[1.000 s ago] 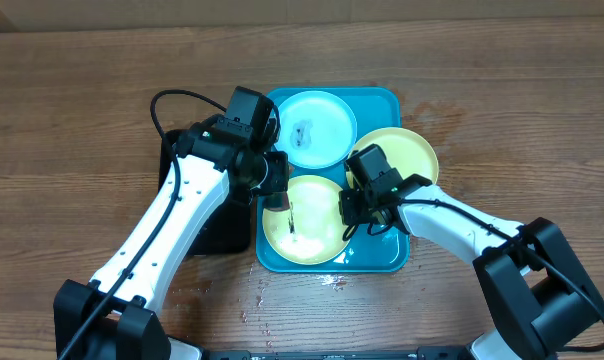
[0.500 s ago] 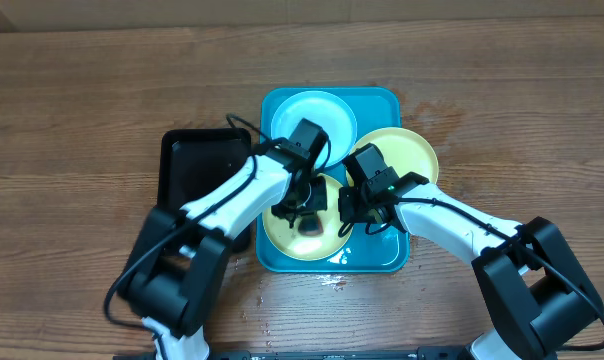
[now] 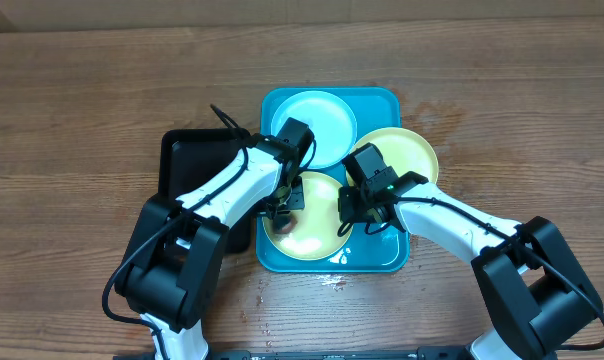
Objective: Clean dirty plates on tray and stack at the side
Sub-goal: 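Scrub the held yellow plate with the sponge in the left gripper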
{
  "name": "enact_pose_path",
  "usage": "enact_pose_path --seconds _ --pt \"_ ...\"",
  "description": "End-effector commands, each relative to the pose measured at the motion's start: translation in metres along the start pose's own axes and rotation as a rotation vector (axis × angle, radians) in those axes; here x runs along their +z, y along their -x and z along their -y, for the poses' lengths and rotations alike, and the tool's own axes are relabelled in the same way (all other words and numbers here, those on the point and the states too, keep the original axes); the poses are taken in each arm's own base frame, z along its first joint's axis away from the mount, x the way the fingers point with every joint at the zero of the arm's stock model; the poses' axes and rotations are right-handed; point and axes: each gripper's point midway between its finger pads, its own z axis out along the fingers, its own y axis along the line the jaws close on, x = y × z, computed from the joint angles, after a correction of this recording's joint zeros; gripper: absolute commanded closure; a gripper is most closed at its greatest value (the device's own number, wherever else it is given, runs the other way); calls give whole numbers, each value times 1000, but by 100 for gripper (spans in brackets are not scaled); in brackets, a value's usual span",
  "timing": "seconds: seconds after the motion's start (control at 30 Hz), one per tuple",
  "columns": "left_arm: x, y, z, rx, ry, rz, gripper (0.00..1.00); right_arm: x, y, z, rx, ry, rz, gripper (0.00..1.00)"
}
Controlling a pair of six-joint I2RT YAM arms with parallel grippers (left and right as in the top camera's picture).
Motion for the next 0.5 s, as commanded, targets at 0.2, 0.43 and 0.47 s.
enact_pose_path --seconds 0.2,0.43,0.47 --pt "-4 1 83 61 -486 -86 96 14 -11 33 25 -146 -24 96" --pt "0 -23 116 92 -622 -203 96 14 -14 36 25 -157 -36 96" --pt "1 -25 113 86 -611 -217 96 14 -15 36 25 -159 -38 96"
